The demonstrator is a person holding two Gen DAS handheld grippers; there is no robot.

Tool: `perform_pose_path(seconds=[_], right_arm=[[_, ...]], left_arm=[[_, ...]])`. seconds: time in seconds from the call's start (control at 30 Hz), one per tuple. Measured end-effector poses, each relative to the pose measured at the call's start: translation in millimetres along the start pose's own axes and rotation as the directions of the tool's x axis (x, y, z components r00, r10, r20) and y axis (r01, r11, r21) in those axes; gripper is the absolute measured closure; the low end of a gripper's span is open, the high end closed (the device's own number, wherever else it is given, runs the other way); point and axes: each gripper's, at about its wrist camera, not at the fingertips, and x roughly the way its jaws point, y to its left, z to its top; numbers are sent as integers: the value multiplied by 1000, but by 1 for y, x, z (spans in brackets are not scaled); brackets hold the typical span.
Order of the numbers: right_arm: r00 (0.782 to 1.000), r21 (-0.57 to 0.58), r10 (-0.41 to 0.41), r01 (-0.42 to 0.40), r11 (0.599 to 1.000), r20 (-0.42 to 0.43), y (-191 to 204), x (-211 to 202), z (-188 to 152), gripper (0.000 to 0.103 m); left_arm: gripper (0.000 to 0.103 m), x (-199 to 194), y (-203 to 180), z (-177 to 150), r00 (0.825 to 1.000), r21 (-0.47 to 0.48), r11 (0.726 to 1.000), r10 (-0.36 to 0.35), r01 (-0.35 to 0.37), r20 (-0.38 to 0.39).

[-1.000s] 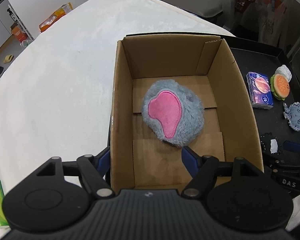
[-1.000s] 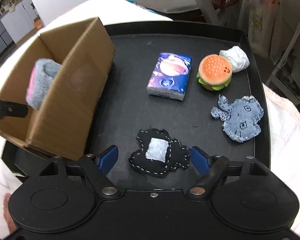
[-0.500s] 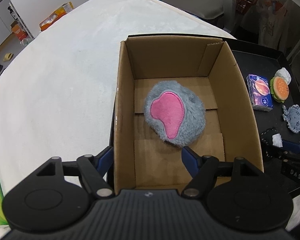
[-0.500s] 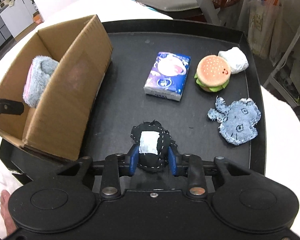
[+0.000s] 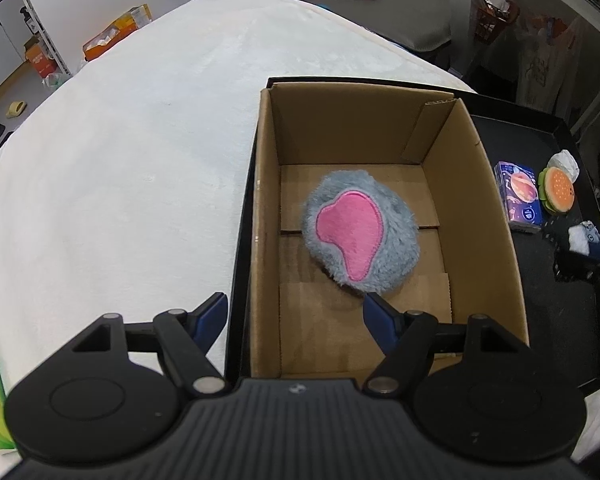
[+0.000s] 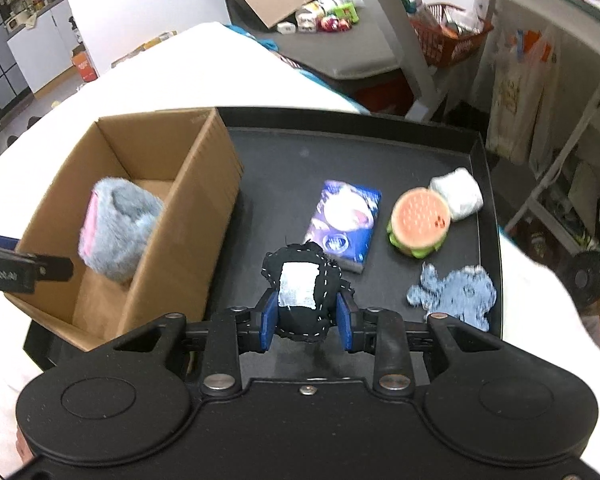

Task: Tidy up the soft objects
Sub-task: 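Carry the black plush patch into the box and release it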

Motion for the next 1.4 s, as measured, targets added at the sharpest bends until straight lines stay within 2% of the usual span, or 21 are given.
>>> perform_pose_path(seconds=[0.43, 0.7, 0.9, 1.07, 1.23, 1.4], right_arm=[[996, -64, 22, -16, 998, 90, 30, -18, 32, 72], [992, -107, 41, -28, 994, 119, 51, -16, 49, 72], [990, -144, 62, -43, 989, 129, 68, -14, 58, 72], [988, -183, 83, -58, 981, 131, 82, -11, 64, 71], [986, -222, 100, -69, 973, 131, 96, -6, 69, 70], [985, -252, 115, -80, 964, 128, 110, -1, 75, 70]], left_arm=[[30, -1, 18, 1, 997, -25, 998, -59, 60, 41], [30, 1, 26, -1, 995, -30, 996, -80, 82, 57], [34, 0, 31, -1, 992, -34, 994, -99, 102, 75], [42, 2, 34, -1, 990, -44, 991, -119, 123, 68], [56, 8, 36, -1, 989, -55, 988, -141, 143, 41], [62, 11, 39, -2, 990, -60, 988, -137, 139, 33]])
